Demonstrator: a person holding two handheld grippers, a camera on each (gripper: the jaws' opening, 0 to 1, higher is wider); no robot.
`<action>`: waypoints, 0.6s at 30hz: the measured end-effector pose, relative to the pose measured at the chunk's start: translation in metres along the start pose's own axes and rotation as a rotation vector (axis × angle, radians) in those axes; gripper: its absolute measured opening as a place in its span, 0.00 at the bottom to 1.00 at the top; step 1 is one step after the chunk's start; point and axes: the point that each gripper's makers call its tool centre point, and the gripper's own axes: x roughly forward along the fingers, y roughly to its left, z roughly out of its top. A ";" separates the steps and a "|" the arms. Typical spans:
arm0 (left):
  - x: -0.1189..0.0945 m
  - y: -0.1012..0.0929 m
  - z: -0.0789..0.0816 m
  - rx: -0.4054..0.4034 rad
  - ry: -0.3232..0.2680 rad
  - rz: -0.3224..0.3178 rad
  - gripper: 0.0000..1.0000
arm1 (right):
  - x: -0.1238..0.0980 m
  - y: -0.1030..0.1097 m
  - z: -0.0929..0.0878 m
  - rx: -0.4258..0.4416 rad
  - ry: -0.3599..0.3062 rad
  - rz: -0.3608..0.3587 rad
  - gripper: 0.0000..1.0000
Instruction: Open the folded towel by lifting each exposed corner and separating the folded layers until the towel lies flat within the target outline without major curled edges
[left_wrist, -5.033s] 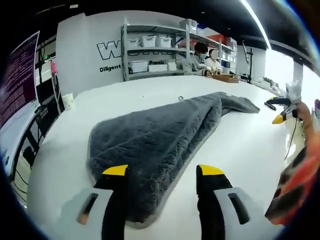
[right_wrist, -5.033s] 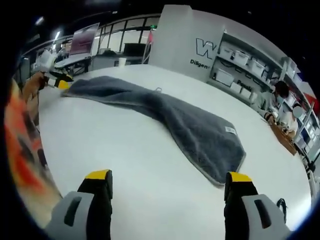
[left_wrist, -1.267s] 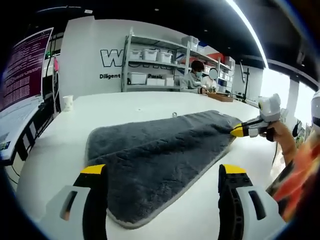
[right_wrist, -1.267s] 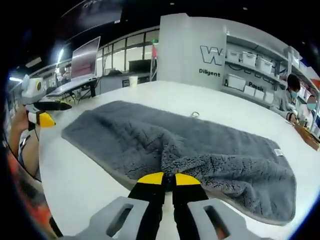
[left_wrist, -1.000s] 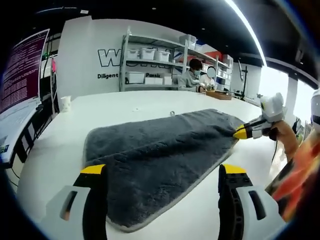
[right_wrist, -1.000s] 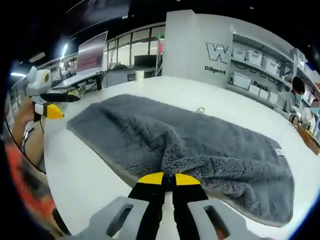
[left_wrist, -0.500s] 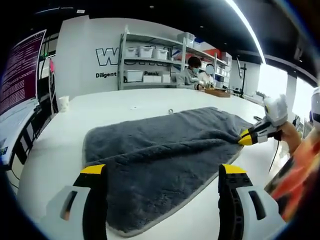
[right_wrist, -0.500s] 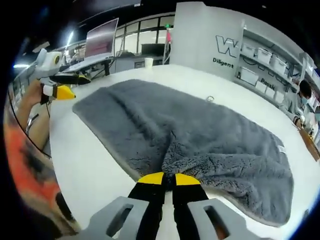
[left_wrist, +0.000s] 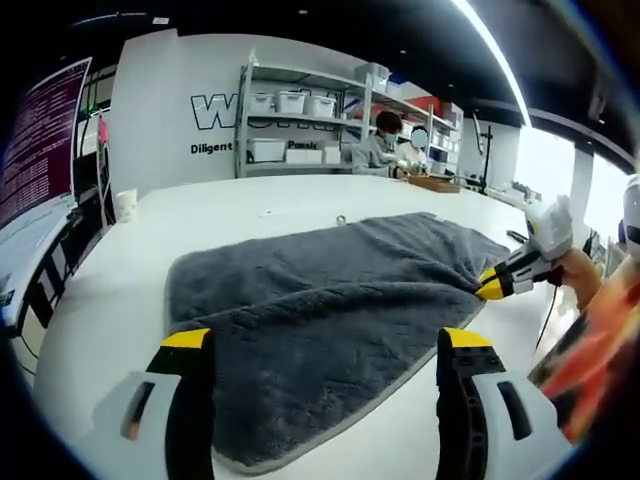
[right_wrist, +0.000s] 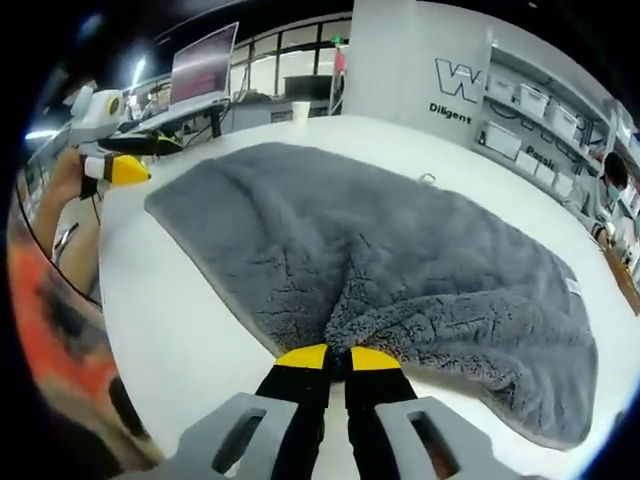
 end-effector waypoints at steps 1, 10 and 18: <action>0.000 0.000 0.000 -0.001 0.000 -0.001 0.90 | 0.000 0.000 0.000 0.001 -0.001 0.001 0.00; -0.001 0.002 -0.001 -0.006 -0.001 0.004 0.90 | -0.003 -0.001 0.002 0.020 -0.031 -0.002 0.02; -0.001 0.004 -0.002 -0.017 0.005 0.009 0.90 | -0.023 -0.011 0.010 0.069 -0.087 -0.032 0.21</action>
